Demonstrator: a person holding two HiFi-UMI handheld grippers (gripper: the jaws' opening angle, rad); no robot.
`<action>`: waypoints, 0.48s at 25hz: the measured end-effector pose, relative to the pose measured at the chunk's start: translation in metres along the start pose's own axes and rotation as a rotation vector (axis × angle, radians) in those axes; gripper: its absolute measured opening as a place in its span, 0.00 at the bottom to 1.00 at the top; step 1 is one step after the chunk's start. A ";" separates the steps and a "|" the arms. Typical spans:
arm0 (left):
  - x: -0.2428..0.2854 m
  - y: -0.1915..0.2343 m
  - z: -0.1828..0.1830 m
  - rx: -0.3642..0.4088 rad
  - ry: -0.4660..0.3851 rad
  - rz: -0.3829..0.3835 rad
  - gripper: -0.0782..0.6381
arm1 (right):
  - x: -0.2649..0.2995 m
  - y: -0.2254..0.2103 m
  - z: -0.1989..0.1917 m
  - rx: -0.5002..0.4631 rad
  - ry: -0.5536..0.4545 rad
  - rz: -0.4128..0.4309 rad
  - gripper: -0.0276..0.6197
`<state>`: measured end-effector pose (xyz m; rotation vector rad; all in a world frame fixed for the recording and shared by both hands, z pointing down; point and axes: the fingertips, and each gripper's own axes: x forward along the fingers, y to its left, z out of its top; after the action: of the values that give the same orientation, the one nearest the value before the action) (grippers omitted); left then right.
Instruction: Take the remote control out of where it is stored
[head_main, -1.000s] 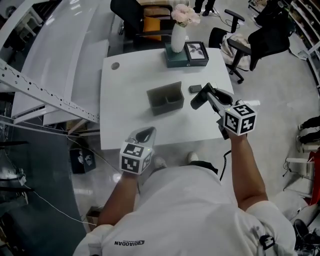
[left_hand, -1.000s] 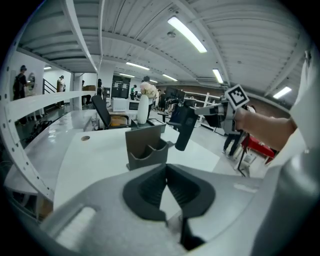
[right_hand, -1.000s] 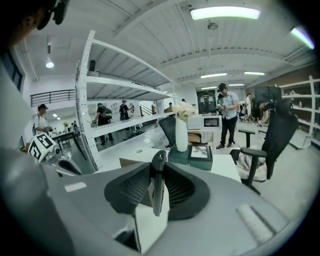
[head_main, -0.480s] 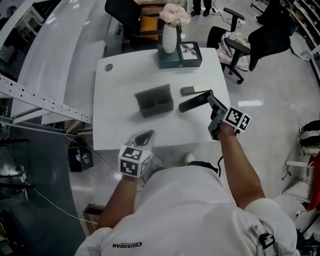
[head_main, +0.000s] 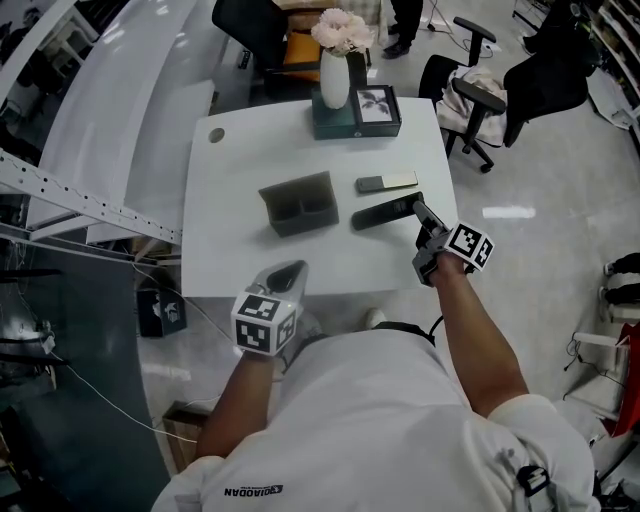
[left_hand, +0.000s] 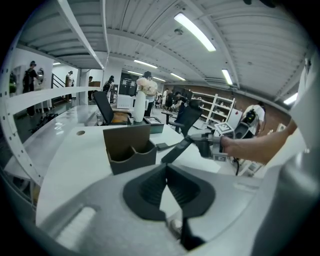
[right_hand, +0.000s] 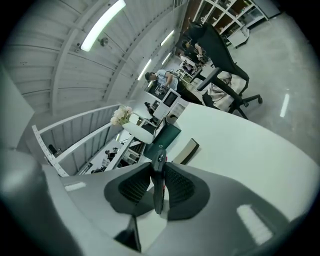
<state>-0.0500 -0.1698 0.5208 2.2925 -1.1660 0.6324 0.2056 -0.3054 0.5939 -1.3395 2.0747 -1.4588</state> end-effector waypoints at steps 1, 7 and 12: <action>0.001 -0.002 0.001 -0.003 -0.001 0.003 0.11 | 0.000 -0.004 0.000 0.005 0.004 -0.003 0.19; 0.011 -0.013 0.003 -0.012 -0.003 0.017 0.11 | 0.001 -0.034 0.000 -0.019 0.058 -0.062 0.21; 0.022 -0.021 0.007 -0.014 -0.002 0.027 0.11 | 0.004 -0.054 0.003 -0.052 0.097 -0.121 0.23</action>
<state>-0.0192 -0.1765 0.5237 2.2698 -1.2003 0.6301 0.2342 -0.3139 0.6393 -1.4645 2.1384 -1.5578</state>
